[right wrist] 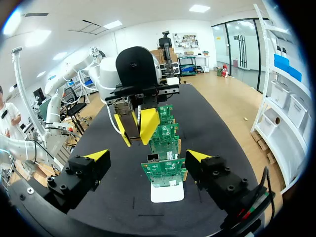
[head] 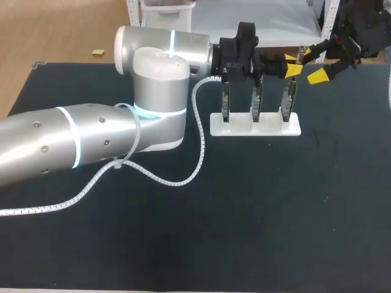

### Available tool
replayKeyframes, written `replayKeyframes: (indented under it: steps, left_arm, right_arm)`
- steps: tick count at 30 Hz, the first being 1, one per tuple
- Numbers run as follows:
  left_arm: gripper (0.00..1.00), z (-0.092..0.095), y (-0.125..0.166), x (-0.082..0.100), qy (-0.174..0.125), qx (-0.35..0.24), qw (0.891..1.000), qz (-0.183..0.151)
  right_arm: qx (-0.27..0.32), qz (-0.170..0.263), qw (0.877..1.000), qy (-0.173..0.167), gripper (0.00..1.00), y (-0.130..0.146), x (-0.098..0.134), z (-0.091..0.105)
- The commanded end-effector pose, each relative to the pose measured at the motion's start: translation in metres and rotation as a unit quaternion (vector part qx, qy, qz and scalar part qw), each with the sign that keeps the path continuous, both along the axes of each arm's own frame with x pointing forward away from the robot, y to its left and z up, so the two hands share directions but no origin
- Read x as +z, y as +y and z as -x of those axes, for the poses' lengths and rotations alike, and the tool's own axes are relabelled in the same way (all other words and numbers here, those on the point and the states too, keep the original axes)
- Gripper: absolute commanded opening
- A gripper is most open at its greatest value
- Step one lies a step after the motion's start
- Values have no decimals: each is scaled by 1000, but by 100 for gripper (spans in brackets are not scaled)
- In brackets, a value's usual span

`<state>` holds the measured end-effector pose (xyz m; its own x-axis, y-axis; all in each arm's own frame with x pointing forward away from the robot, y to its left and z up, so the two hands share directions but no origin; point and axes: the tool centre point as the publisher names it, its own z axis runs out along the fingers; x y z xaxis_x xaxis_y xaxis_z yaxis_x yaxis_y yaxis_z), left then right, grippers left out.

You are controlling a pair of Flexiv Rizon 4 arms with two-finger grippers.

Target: Pick up the optical module with the left hand, and insert it into the network port with the right hand.

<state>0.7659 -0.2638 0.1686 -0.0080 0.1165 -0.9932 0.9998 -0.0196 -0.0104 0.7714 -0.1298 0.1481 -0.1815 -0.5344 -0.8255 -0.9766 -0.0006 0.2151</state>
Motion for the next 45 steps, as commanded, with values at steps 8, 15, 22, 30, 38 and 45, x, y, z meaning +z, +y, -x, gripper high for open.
replayKeyframes:
  steps: [8, 15, 22, 30, 38, 45]
  left_arm:
    - [0, -2, -3, -3, 1, 5, 1000, -1]
    - [0, -6, -5, -3, 1, 4, 1000, -5]
    - [0, -8, -4, -5, 4, 7, 1000, -6]
    - [0, -8, -3, -5, 3, 7, 1000, -6]
    - [0, -7, -2, -5, 5, 7, 1000, -10]
    - [0, -7, -3, -4, 5, 4, 1000, -13]
  right_arm:
    - [-1, 0, 1000, 0, 100, 0, 0, 0]
    - [-1, 0, 1000, 0, 100, 0, 0, 0]
    - [-1, 0, 1000, 0, 100, 0, 0, 0]
    - [-1, 0, 1000, 0, 100, 0, 0, 0]
    - [-1, 0, 1000, 0, 100, 0, 0, 0]
    - [-1, 0, 1000, 0, 100, 0, 0, 0]
